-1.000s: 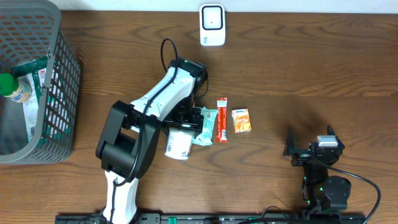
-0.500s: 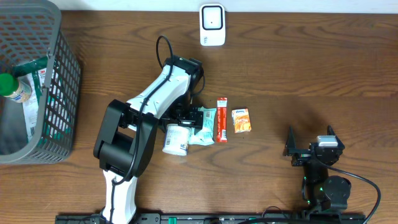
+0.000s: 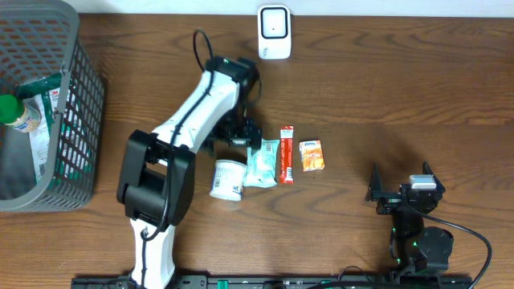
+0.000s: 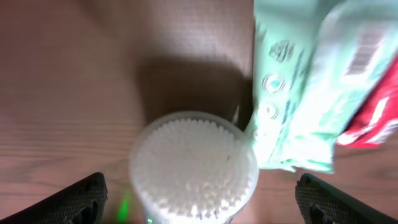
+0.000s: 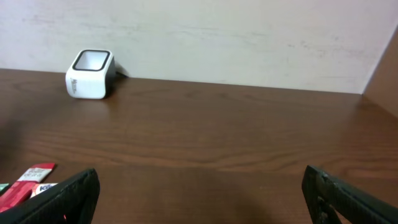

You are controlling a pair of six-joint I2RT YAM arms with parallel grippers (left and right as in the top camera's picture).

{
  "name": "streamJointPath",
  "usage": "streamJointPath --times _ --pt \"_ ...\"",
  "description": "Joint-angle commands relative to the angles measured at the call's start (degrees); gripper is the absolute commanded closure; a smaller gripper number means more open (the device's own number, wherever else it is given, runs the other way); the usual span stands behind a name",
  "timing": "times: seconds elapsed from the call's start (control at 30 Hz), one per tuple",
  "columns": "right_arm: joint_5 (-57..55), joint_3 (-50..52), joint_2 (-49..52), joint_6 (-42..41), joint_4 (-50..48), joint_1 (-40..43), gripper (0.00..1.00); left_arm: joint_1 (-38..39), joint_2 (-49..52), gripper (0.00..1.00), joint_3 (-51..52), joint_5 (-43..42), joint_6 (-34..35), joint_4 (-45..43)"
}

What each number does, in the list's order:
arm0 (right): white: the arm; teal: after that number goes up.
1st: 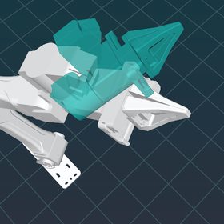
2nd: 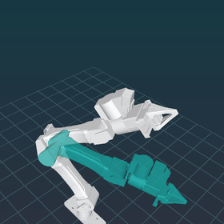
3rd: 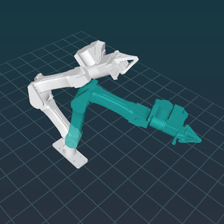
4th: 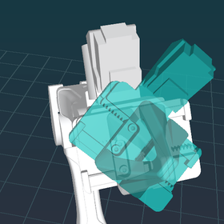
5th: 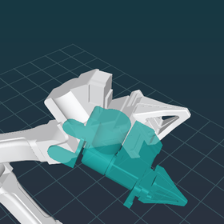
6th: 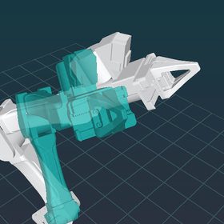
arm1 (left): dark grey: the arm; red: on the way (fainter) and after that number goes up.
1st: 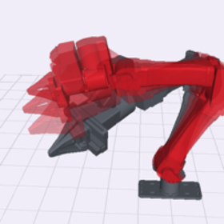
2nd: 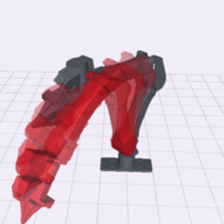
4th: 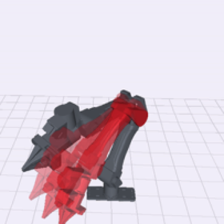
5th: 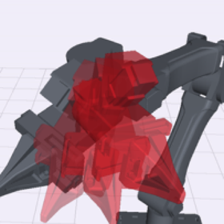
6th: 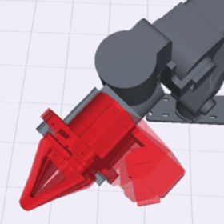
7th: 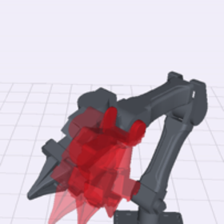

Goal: Scan the item barcode
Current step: 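Move the left gripper back into the grey basket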

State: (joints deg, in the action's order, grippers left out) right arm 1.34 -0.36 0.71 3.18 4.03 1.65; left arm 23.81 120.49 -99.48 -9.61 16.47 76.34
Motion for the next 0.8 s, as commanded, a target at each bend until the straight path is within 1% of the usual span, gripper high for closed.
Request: streamJointPath --times 0.0,0.1,0.2,0.4,0.53,0.63,0.67,0.77 --pt "0.2 0.1 -0.2 0.3 0.2 0.5 0.01 -1.4 0.3 0.04 -5.4 3.7 -0.3 0.8" --pt "0.2 0.1 -0.2 0.3 0.2 0.5 0.01 -2.4 0.3 0.04 -11.1 7.0 -0.3 2.1" --pt "0.2 0.1 -0.2 0.3 0.2 0.5 0.01 -4.1 0.3 0.04 -19.8 10.1 -0.3 5.0" --pt "0.2 0.0 -0.2 0.3 0.2 0.5 0.01 -10.4 0.3 0.04 -40.1 10.6 -1.1 11.9" --pt "0.2 0.1 -0.2 0.3 0.2 0.5 0.01 -16.7 0.3 0.13 -51.6 10.6 -1.2 16.5" --pt "0.2 0.1 -0.2 0.3 0.2 0.5 0.01 -22.2 -0.3 0.24 -57.9 10.6 -1.6 18.5" --pt "0.2 0.0 -0.2 0.3 0.2 0.5 0.01 -23.8 -0.6 0.25 -58.8 10.6 -1.7 18.6" --pt "0.2 0.1 -0.2 0.3 0.2 0.5 0.01 -29.9 -2.1 0.26 -60.3 10.5 -1.6 17.6"
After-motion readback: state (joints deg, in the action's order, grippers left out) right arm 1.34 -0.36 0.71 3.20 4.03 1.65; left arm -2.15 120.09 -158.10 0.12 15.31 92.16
